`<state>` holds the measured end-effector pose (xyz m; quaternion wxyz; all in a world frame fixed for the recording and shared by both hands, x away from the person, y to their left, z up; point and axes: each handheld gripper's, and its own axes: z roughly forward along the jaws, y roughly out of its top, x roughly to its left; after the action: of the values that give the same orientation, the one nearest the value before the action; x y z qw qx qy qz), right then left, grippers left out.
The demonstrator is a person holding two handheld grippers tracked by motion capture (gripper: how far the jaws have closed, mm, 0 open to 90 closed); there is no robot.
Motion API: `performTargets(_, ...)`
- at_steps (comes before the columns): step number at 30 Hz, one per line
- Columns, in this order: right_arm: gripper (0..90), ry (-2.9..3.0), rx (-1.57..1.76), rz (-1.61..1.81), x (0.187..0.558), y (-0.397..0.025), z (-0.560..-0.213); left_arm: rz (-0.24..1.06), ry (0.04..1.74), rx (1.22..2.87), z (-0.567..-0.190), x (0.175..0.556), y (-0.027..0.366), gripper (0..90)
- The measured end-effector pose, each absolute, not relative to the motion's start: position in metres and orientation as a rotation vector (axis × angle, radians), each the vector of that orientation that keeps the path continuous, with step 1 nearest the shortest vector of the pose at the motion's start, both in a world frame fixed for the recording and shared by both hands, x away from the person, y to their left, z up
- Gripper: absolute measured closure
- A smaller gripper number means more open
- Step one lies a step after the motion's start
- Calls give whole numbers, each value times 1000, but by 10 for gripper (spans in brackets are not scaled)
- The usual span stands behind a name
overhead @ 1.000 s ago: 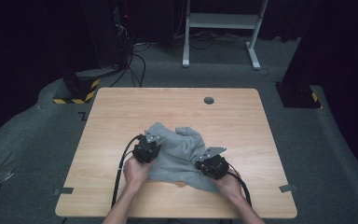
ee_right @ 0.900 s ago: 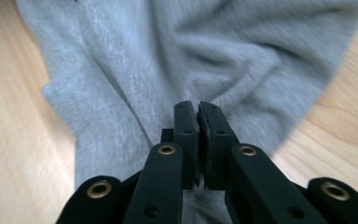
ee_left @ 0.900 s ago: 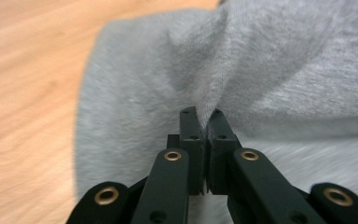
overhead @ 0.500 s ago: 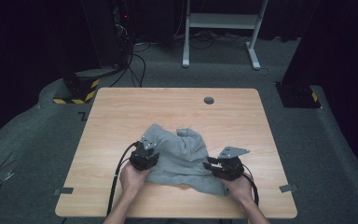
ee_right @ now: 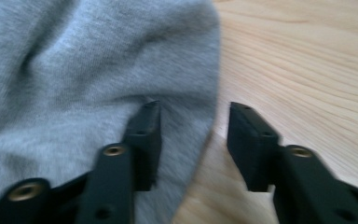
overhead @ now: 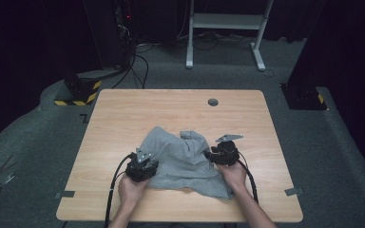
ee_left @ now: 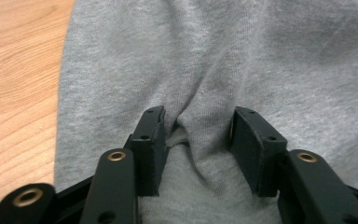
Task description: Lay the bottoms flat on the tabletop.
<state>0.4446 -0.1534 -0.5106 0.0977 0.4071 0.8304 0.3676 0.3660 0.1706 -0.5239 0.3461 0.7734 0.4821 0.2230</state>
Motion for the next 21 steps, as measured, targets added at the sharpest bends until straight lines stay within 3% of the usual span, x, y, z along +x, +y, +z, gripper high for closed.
performTargets(2,867,2495,1163,1071,445,-148,-510,579,1241,2001,-525,365,170,496)
performTargets(3,881,2498,1140,1069,444,-146,-508,579,1239,1998,-526,365,170,483)
performTargets(10,890,2385,1011,1214,428,-152,-468,579,1237,1993,-526,365,168,444)
performTargets(15,890,2414,781,1288,404,-128,-444,575,1238,1995,-526,365,166,400)
performTargets(21,886,2602,625,1170,391,-79,-469,543,1255,1962,-523,363,165,366)
